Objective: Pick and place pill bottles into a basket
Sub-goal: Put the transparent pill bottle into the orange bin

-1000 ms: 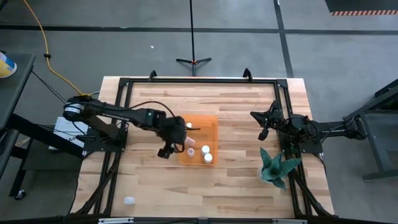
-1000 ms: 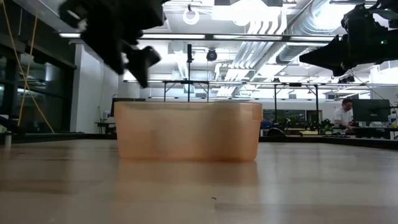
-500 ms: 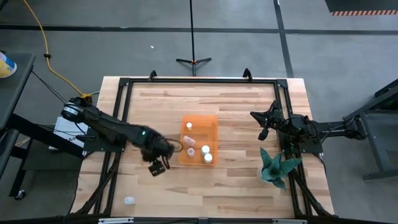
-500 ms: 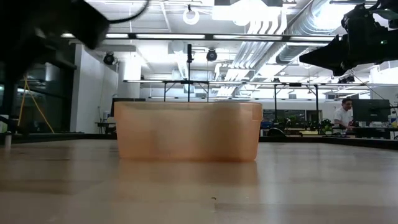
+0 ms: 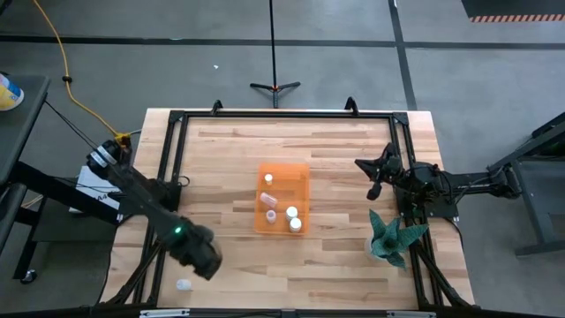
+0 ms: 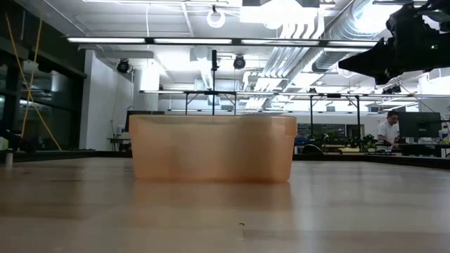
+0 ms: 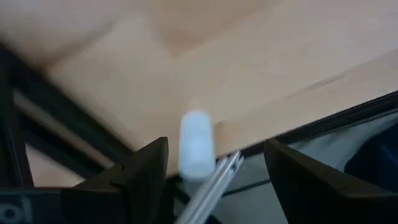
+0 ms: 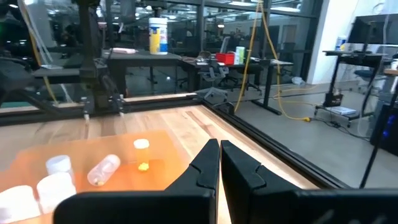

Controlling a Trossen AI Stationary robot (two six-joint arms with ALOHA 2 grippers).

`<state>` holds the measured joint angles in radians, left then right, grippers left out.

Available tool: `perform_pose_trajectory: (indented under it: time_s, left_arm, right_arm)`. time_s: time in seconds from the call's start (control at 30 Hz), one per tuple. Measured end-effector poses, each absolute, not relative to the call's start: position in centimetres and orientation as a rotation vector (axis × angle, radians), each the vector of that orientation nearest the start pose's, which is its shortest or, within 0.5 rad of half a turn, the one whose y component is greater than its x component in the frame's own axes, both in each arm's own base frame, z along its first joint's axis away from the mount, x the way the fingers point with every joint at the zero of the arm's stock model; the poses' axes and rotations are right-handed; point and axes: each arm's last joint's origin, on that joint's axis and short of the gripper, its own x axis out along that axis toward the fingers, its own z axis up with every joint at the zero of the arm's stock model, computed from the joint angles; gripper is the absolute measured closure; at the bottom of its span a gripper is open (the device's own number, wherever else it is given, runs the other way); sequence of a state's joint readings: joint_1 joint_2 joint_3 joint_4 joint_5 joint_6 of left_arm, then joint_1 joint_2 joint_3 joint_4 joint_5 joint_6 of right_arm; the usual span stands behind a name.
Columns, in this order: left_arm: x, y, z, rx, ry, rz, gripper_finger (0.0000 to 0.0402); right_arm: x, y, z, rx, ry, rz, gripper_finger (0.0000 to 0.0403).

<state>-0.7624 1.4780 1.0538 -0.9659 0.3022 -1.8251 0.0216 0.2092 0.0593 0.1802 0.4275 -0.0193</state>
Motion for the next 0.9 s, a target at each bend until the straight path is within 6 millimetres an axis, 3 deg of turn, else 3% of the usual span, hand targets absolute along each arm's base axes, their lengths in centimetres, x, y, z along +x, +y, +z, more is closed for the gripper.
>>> perform_pose_trajectory:
  time_s: [0.13,0.3,0.47,0.67,0.9]
  left_arm:
    - [16.6,-20.2,22.7,-1.111,1.652,0.719,0.0103]
    - [16.0,-22.4,22.6,-1.231,1.551,0.703,0.0103]
    - [15.2,-24.2,21.2,-1.185,1.584,0.704,0.0103]
    - [14.5,-25.2,19.9,-1.137,1.628,0.743,0.0103]
    - [14.8,-25.2,19.4,-1.126,1.561,0.763,0.0103]
  right_arm:
    - [10.8,-0.9,18.4,-0.019,-0.022,-0.374,0.0396]
    - [10.8,-0.7,18.3,-0.022,-0.017,-0.325,0.0396]
    - [10.9,-0.6,18.2,-0.024,-0.007,-0.28,0.0396]
    - [10.9,-0.5,18.2,-0.022,-0.009,-0.239,0.0396]
    - [10.9,-0.5,18.2,-0.022,-0.009,-0.223,0.0396]
